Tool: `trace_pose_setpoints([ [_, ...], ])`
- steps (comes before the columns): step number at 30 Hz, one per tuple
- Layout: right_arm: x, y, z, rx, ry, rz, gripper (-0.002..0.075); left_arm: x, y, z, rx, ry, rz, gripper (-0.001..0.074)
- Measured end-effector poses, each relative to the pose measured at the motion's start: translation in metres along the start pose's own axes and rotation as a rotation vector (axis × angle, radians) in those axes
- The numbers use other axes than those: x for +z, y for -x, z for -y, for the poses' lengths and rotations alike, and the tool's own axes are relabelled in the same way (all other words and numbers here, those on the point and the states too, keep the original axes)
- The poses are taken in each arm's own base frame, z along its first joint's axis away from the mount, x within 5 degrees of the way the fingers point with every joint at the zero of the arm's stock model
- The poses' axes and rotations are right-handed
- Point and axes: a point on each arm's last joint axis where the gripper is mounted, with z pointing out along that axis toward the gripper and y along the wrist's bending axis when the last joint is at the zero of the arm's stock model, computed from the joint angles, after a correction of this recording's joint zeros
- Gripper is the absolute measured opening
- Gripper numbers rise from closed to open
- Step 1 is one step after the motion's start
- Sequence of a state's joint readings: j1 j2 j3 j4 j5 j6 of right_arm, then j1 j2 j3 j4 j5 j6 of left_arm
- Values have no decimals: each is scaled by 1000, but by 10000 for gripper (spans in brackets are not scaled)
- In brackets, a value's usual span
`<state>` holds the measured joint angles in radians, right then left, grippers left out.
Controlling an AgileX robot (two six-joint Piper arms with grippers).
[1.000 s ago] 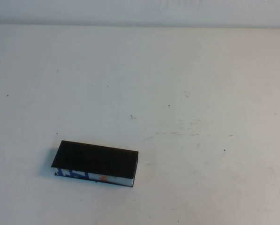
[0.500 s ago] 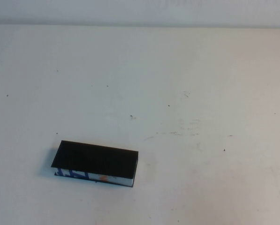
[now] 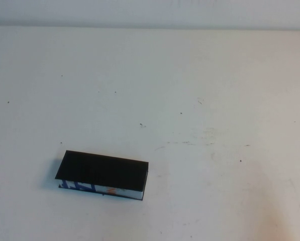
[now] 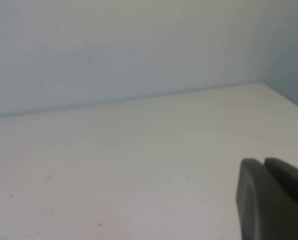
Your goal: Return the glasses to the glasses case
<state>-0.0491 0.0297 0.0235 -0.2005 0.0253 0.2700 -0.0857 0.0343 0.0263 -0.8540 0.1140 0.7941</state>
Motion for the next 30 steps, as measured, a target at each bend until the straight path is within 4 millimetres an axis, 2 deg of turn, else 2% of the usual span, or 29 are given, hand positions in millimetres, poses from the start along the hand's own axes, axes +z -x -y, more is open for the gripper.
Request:
trace_pose_setpoints([
  [13,-3,-13,1,38,8,-123,-11,0,0,0,0,-2,-1,-4],
  [23,-7,-27,-5,-51,80,-279,-11,0,-1,1,0,-7,-6,-4],
  [30,-7,-29,-6,-59,89,-294,-11,0,-1,1,0,-8,-7,-4],
])
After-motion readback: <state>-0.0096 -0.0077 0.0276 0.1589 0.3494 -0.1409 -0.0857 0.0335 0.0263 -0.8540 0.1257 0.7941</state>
